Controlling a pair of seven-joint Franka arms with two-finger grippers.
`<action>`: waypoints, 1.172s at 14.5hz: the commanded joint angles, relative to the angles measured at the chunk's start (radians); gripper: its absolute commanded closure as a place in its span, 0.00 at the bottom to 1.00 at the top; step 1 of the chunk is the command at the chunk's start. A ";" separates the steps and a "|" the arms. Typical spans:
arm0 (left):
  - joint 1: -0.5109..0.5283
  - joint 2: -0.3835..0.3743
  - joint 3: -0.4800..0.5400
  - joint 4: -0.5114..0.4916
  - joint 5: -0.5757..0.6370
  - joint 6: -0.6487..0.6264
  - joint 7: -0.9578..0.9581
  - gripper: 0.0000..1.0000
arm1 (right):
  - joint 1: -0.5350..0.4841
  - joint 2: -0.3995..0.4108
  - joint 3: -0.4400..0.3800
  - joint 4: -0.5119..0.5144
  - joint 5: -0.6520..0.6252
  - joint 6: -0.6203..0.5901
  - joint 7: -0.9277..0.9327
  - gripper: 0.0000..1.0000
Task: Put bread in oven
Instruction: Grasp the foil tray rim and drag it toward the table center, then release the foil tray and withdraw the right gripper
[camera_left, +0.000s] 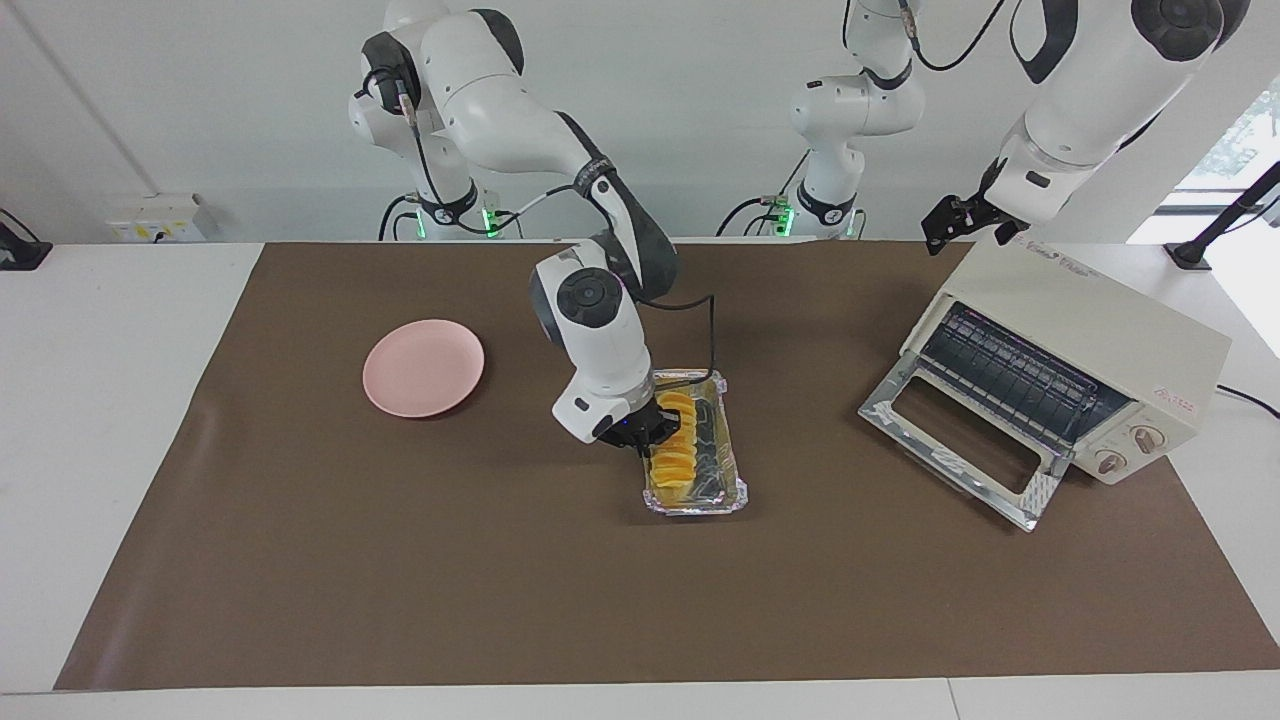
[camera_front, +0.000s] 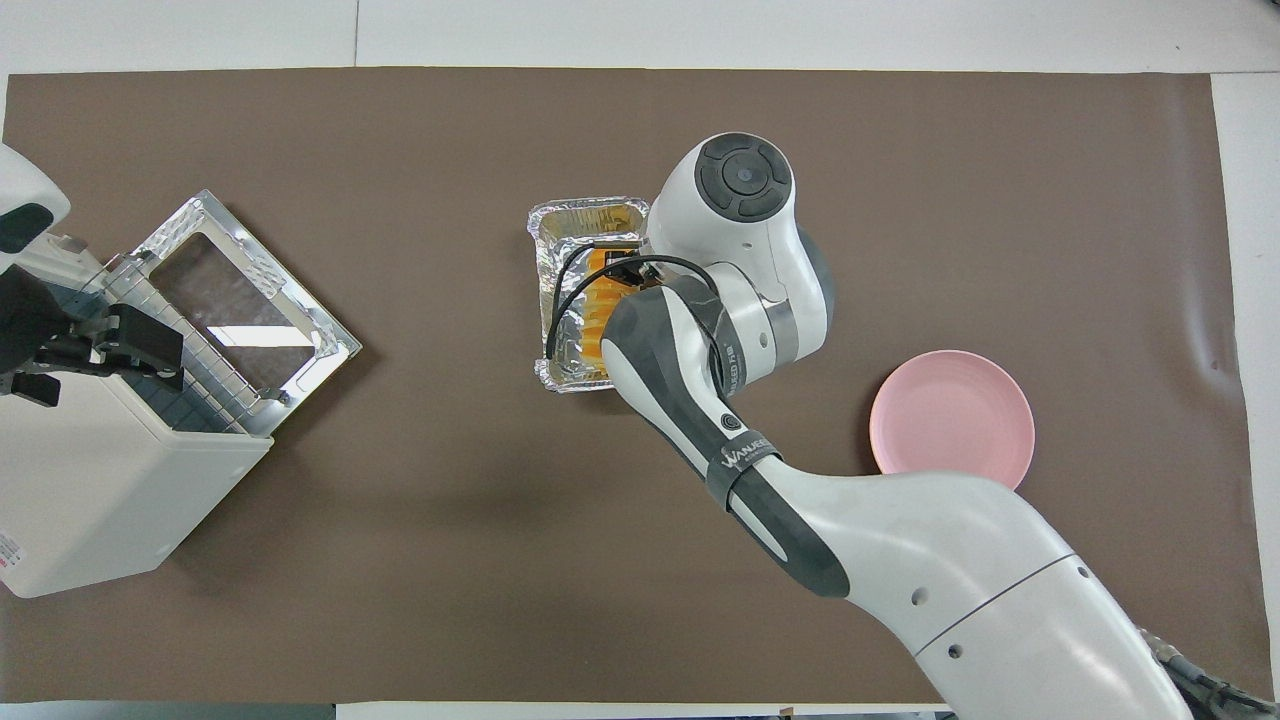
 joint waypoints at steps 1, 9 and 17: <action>-0.003 -0.029 -0.006 -0.032 -0.018 0.020 0.003 0.00 | 0.012 -0.055 -0.005 -0.079 0.025 0.036 0.037 0.00; 0.006 -0.039 -0.003 -0.026 -0.018 0.021 0.003 0.00 | -0.057 -0.102 -0.018 -0.016 0.019 -0.065 0.064 0.00; -0.031 -0.016 -0.025 0.008 -0.088 0.164 -0.100 0.00 | -0.267 -0.244 -0.025 -0.022 -0.098 -0.218 -0.326 0.00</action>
